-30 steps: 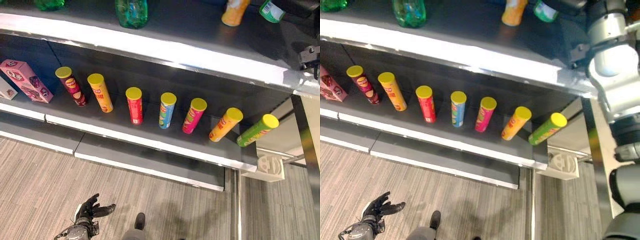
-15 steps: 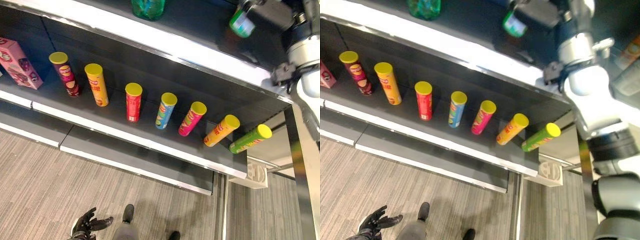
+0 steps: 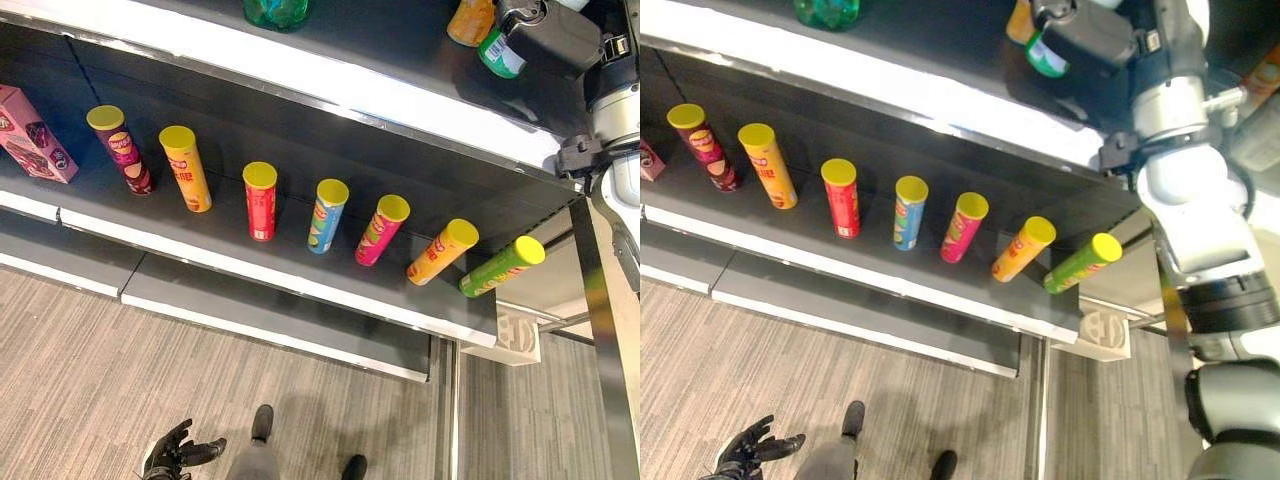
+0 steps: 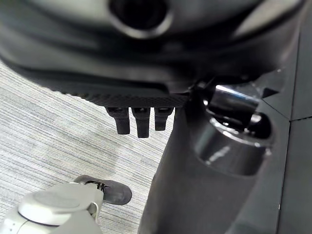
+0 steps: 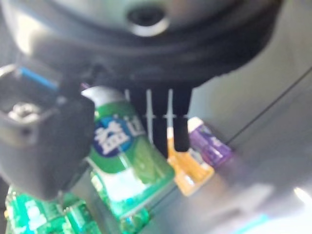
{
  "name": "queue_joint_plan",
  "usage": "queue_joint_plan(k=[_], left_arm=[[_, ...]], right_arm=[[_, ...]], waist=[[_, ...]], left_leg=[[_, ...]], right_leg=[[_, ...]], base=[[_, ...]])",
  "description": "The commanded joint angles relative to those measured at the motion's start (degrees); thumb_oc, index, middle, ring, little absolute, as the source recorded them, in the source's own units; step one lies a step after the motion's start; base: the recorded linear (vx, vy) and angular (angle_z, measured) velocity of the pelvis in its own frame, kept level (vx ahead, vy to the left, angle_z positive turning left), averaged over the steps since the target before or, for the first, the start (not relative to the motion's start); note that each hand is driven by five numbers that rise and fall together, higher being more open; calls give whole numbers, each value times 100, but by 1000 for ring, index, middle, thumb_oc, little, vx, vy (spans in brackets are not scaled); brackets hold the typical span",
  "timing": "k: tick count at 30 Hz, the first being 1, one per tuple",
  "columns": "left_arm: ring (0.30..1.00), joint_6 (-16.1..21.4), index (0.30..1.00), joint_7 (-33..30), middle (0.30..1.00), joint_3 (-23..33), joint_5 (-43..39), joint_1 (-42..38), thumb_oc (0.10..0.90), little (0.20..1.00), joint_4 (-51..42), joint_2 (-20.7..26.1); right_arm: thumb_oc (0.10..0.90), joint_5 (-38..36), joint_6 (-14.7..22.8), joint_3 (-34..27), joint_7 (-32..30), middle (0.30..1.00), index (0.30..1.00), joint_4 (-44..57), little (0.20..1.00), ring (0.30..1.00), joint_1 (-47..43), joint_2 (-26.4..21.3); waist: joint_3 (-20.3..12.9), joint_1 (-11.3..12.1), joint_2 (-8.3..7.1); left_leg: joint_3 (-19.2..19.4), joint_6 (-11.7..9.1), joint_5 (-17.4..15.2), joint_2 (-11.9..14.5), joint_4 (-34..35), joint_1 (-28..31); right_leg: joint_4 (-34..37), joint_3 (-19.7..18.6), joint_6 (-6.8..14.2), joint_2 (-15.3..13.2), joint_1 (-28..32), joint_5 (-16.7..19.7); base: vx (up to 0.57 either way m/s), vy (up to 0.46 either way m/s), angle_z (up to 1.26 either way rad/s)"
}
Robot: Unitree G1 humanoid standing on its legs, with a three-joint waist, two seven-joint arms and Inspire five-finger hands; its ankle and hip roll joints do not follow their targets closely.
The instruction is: Put the goods on the table back onto the shelves and tidy them up.
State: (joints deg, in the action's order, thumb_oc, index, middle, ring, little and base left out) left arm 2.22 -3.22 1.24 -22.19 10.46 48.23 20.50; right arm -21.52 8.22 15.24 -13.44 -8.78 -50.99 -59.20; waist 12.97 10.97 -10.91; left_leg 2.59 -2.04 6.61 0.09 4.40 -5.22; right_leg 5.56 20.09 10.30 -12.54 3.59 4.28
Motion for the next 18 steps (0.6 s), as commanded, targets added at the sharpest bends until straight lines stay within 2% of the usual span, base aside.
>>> queue_joint_plan(k=[1, 10, 18], left_arm=[[900, 219, 900, -94, 900, -122, 146, 20, 800, 900, -264, 251], [900, 247, 900, -91, 900, -120, 145, 24, 800, 900, -324, 386], [900, 247, 900, -70, 900, -105, 166, 60, 800, 900, -358, 483]], right_arm=[[400, -9, 372, -209, -321, 300, 300, -216, 300, 300, -764, -338], [400, -242, 279, 151, -188, 300, 300, -1039, 300, 300, -1014, -466], [400, -488, 283, 287, -81, 300, 300, -1347, 300, 300, -1132, -443]], waist=[[-396, 108, -36], [-273, 192, -168], [-177, 221, -255]], left_leg=[[-5, -126, -817, 116, -36, 309], [-59, -130, -798, 120, -55, 242], [-83, -135, -798, 133, -61, 238]], right_leg=[[-414, -3, 425, -451, -116, 12], [-448, 54, 423, -449, -137, 35], [-479, 91, 413, -445, -152, 34]], base=[[0, 0, 0], [-2, -6, 1], [-3, -7, 2]])
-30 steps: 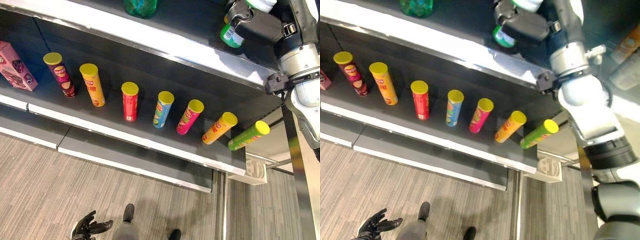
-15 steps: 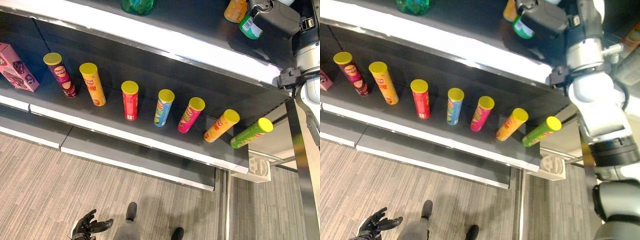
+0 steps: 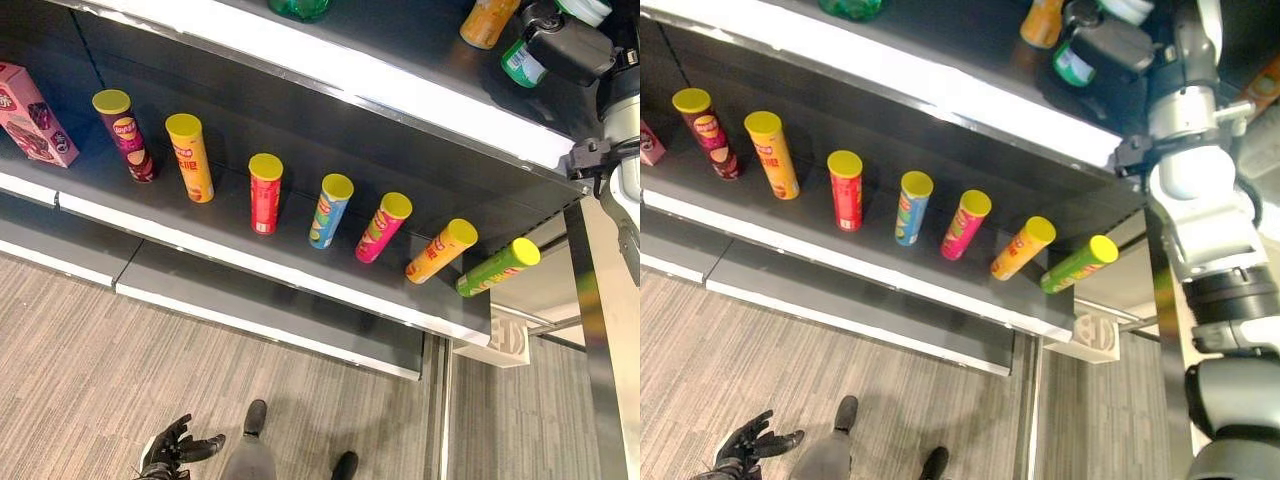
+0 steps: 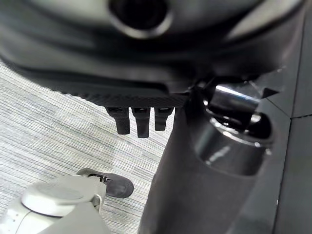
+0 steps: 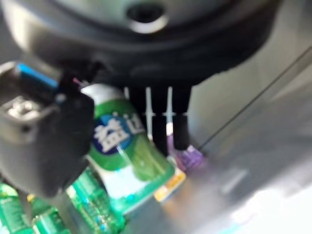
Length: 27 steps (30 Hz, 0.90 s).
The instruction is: Put the goods on the table back onto the shelves and tidy them up.
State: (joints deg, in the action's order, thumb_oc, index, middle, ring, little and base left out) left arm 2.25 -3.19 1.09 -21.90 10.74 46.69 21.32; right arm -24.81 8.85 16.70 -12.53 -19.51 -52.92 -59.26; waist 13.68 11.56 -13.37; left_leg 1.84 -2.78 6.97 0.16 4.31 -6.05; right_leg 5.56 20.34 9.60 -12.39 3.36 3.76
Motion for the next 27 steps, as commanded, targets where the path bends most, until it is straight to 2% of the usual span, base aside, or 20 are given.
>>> queue_joint_plan(k=[1, 15, 17, 21, 27], left_arm=[[900, 242, 900, -64, 900, -90, 128, 27, 800, 900, -210, 405], [900, 234, 900, -133, 900, 22, 36, 19, 800, 900, -138, 490], [900, 224, 900, -149, 900, 182, -189, 59, 800, 900, -28, 449], [900, 214, 900, -138, 900, 161, -326, 5, 800, 900, 222, 389], [900, 245, 900, -126, 900, 40, -335, -47, 800, 900, 220, 315]], right_arm=[[400, -162, 214, 171, -166, 300, 300, -321, 300, 300, -962, -427], [400, -97, 100, 583, -70, 300, 300, -755, 300, 300, -1226, -272], [400, 89, -63, 864, 33, 300, 300, -742, 300, 300, -1389, -196], [400, 174, -167, 1221, 159, 300, 300, -1034, 300, 300, -1736, -134], [400, 190, -201, 1320, 248, 300, 300, -1284, 300, 300, -1811, -66]], waist=[[-240, 170, -17], [-119, 274, -135], [-196, 280, -83], [-349, 295, 2], [-492, 311, 112]], left_leg=[[-11, -60, -833, 126, -54, 316], [-56, -81, -792, 148, -29, 228], [-27, -92, -800, 164, -27, 256], [-30, -104, -811, 165, -20, 278], [-89, -97, -826, 144, 8, 305]], right_leg=[[-481, 68, 481, -459, -131, 84], [-488, 96, 466, -445, -185, 139], [-462, 74, 467, -432, -165, 160], [-365, 119, 492, -413, -104, 212], [-275, 222, 526, -392, 6, 264]], base=[[0, 0, 0], [-2, -6, 3], [36, -18, -2], [30, -14, -12], [5, 4, 9]])
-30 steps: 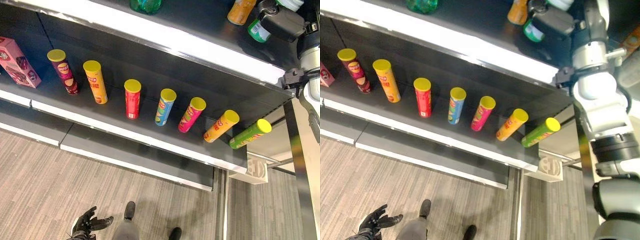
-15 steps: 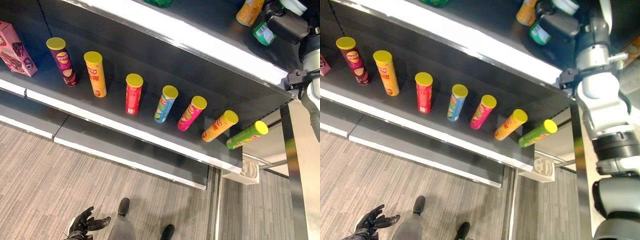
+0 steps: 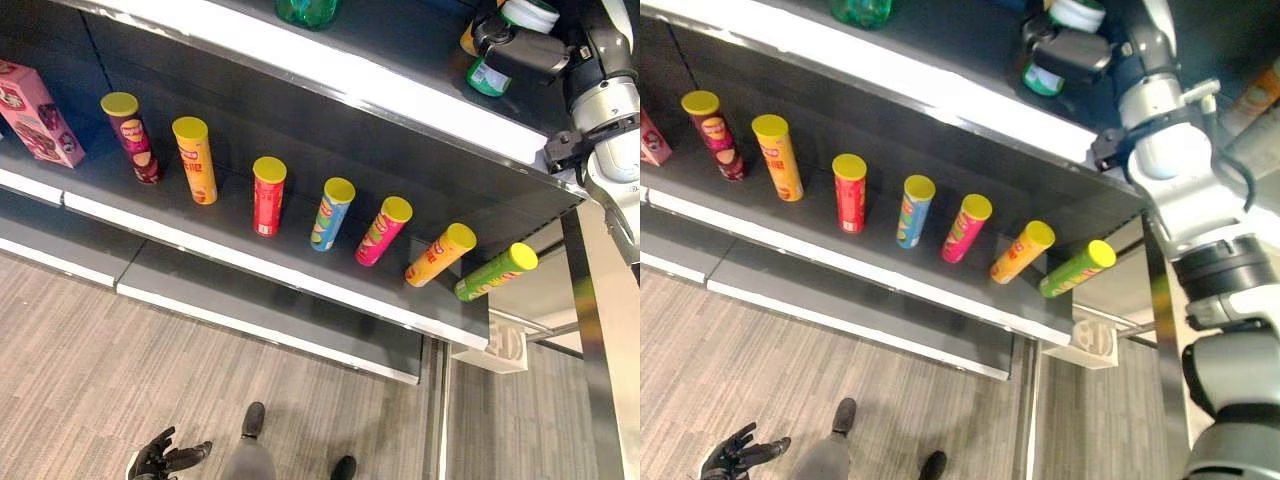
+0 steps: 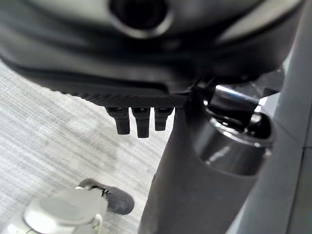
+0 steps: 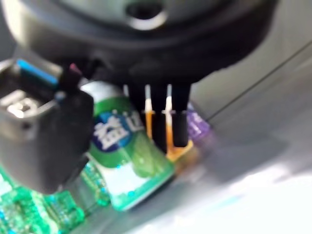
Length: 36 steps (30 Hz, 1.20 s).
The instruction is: Put the goods on the table back onto the shelves and tidy them up.
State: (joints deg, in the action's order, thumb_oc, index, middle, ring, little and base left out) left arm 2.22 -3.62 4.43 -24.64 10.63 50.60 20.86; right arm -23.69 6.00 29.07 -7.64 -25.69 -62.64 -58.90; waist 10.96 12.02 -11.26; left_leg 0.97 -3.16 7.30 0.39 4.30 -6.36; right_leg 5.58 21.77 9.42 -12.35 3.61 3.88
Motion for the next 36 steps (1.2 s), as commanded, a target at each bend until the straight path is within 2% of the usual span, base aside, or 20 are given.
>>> queue_joint_plan(k=[1, 11, 22, 36], left_arm=[[900, 248, 900, -84, 900, -294, -60, -37, 800, 900, -170, 360], [900, 245, 900, -59, 900, -390, 41, -62, 800, 900, -95, 334], [900, 244, 900, -72, 900, -420, 138, -86, 800, 900, -156, 202], [900, 234, 900, -96, 900, -408, 209, -89, 800, 900, -185, 113]], right_arm=[[400, 78, 85, 84, -241, 300, 300, -667, 300, 300, -840, -103], [400, 59, 112, -19, -258, 300, 300, -807, 300, 300, -818, -32], [400, 241, 221, -247, -205, 300, 300, 205, 300, 300, -225, -3], [400, 574, 167, -419, -211, 300, 300, 508, 300, 300, 206, -146]], waist=[[-219, 264, -99], [-196, 267, -62], [-186, 127, 24], [-187, -11, 75]], left_leg=[[-3, -58, -859, 121, 8, 336], [-50, -39, -874, 108, 10, 315], [-40, -1, -907, 91, -3, 361], [-26, 14, -936, 77, 1, 404]], right_leg=[[-277, 82, 545, -396, -17, 252], [-274, 137, 554, -400, -2, 266], [-323, 118, 548, -439, -7, 272], [-340, 98, 545, -461, 9, 256]], base=[[0, 0, 0], [-7, 3, 1], [-1, 2, 0], [0, 0, 0]])
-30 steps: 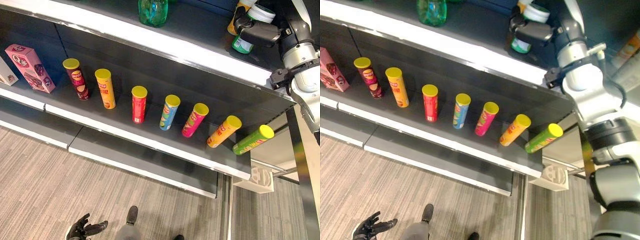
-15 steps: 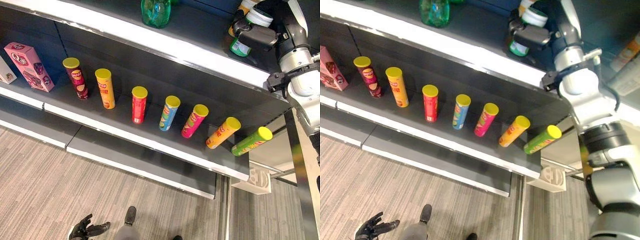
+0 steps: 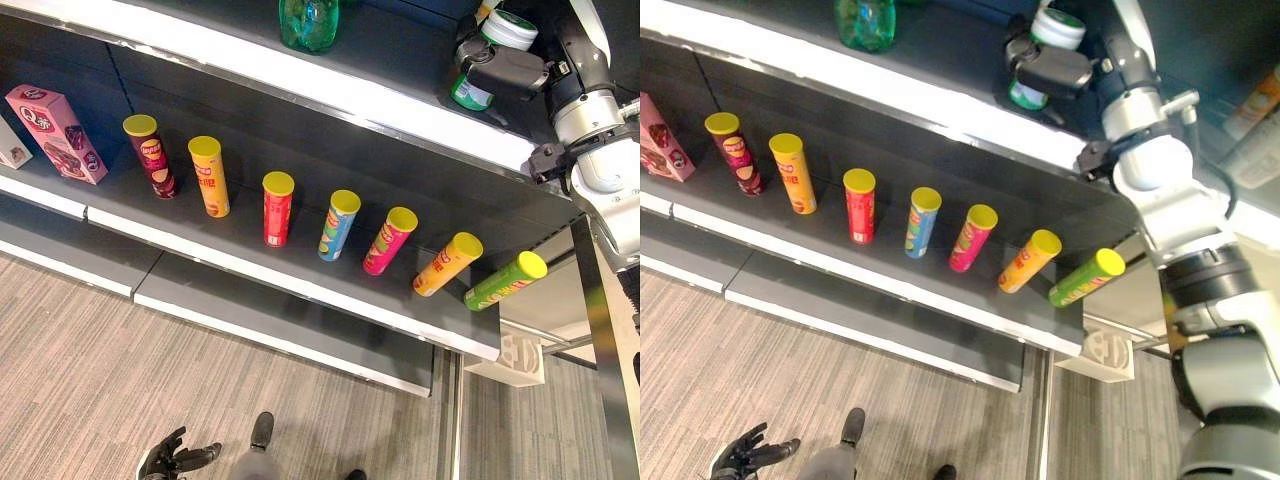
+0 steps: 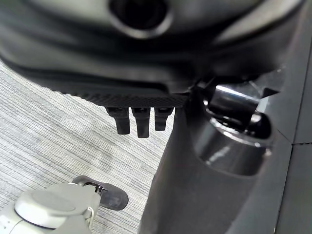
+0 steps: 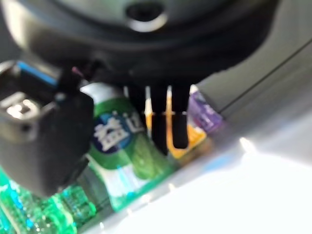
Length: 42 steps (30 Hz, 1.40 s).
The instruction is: Put the goods on the table back onto the shelves and tidy them up.
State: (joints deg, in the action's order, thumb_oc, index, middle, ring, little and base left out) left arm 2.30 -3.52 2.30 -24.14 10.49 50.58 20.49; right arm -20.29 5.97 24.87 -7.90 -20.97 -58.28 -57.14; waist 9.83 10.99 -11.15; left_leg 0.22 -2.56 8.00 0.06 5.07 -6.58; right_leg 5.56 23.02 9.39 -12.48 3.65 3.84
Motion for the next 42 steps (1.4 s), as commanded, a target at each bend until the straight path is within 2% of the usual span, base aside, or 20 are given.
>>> queue_joint_plan(k=[1, 4, 11, 23, 39, 40, 42], left_arm=[[900, 229, 900, -105, 900, -197, 166, -69, 800, 900, -188, 150], [900, 218, 900, -100, 900, -206, 196, -56, 800, 900, -244, 125], [900, 233, 900, -102, 900, -193, 214, -45, 800, 900, -274, 128], [900, 257, 900, -102, 900, -217, 209, -35, 800, 900, -284, 113], [900, 270, 900, -136, 900, -189, 168, -55, 800, 900, -221, 130], [900, 272, 900, -139, 900, -191, 170, -51, 800, 900, -212, 129], [900, 261, 900, -141, 900, -194, 174, -49, 800, 900, -197, 116]], right_arm=[[400, 232, 167, -38, -185, 300, 300, 59, 300, 300, -182, -324], [400, 261, 172, -237, -170, 300, 300, 221, 300, 300, 129, -338], [400, 263, 203, -205, -71, 300, 300, 437, 300, 300, 216, -313], [400, 280, 226, 29, -1, 300, 300, 493, 300, 300, 8, -269], [405, 458, 144, 223, -99, 307, 307, 78, 307, 307, -323, -137], [800, 457, 143, 220, -105, 900, 900, 79, 900, 900, -322, -140], [800, 460, 135, 193, -115, 900, 900, 116, 900, 900, -299, -142]], waist=[[-77, 87, 63], [-67, 34, 82], [-67, 18, 109], [-62, 43, 100], [-55, 106, 75], [-55, 103, 78], [-56, 88, 85]], left_leg=[[49, -45, -1008, 110, -77, 429], [68, -45, -1015, 115, -72, 451], [98, -50, -1023, 124, -75, 499], [93, -40, -1014, 109, -67, 508], [37, -33, -1011, 92, -64, 480], [34, -32, -1012, 93, -65, 481], [36, -30, -1018, 91, -66, 493]], right_leg=[[-339, -28, 548, -449, 6, 257], [-353, -31, 542, -456, 8, 249], [-348, -30, 538, -478, 24, 240], [-344, -42, 541, -479, 31, 273], [-356, 20, 529, -476, 49, 257], [-356, 20, 527, -477, 49, 254], [-364, 9, 519, -480, 47, 245]], base=[[0, 0, 0], [-4, -3, -1], [0, 0, 0], [0, 0, 0], [0, 0, 0], [-3, 2, 5], [1, 2, 2]])
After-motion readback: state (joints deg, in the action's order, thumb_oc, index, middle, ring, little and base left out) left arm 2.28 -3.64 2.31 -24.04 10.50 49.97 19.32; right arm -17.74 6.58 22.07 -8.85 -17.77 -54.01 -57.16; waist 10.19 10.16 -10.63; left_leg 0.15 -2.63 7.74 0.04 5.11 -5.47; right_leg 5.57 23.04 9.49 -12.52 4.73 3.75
